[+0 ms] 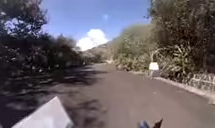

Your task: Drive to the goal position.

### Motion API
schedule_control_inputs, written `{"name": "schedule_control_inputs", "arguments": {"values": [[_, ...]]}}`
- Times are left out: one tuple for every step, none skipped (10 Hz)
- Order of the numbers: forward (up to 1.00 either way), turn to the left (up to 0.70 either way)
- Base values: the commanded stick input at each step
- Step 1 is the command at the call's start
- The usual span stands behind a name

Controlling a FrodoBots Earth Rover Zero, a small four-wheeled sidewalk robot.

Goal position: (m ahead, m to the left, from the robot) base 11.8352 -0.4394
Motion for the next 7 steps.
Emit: {"name": "schedule_control_inputs", "arguments": {"values": [[0.5, 0.0], [0.5, 0.0], [0.5, 0.0], [0.5, 0.0], [0.5, 0.0], [0.5, 0.0], [0.5, 0.0]]}}
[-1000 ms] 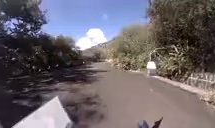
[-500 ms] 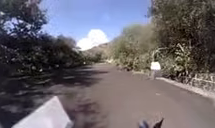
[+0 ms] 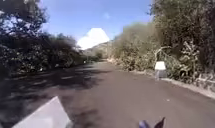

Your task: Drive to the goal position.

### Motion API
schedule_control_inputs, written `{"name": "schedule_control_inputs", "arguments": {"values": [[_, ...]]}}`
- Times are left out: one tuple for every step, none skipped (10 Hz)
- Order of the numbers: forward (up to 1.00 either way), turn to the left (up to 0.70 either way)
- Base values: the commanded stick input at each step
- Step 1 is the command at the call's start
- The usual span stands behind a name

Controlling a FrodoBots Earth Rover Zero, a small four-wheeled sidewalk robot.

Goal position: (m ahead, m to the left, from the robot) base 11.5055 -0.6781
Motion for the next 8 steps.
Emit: {"name": "schedule_control_inputs", "arguments": {"values": [[0.5, 0.0], [0.5, 0.0], [0.5, 0.0], [0.5, 0.0], [0.5, 0.0], [0.5, 0.0], [0.5, 0.0], [0.5, 0.0]]}}
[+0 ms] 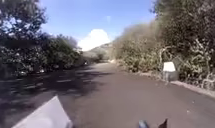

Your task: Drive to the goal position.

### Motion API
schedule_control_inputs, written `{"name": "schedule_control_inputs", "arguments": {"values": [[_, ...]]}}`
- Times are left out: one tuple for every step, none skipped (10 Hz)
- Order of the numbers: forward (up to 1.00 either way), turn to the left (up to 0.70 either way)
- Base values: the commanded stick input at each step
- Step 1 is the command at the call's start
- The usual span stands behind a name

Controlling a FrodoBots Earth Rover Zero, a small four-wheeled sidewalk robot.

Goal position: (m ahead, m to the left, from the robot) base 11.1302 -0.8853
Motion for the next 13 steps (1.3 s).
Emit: {"name": "schedule_control_inputs", "arguments": {"values": [[0.5, 0.0], [0.5, 0.0], [0.5, 0.0], [0.5, 0.0], [0.5, 0.0], [0.5, -0.25], [0.5, -0.5], [0.5, -0.5], [0.5, -0.03], [0.5, 0.0], [0.5, 0.0], [0.5, 0.0], [0.5, 0.0]]}}
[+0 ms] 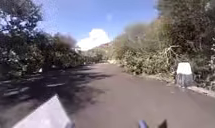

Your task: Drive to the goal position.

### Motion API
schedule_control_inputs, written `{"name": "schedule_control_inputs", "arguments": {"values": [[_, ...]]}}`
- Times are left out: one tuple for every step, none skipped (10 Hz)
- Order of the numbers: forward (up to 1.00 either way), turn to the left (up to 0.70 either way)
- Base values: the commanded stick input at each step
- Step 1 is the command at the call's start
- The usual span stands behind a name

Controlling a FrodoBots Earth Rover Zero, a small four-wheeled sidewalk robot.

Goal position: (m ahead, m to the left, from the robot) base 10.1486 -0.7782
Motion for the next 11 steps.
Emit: {"name": "schedule_control_inputs", "arguments": {"values": [[0.5, 0.0], [0.5, 0.0], [0.5, 0.0], [0.5, 0.0], [0.5, -0.23], [0.5, -0.5], [0.5, -0.5], [0.5, -0.34], [0.5, 0.0], [0.5, 0.0], [0.5, 0.0]]}}
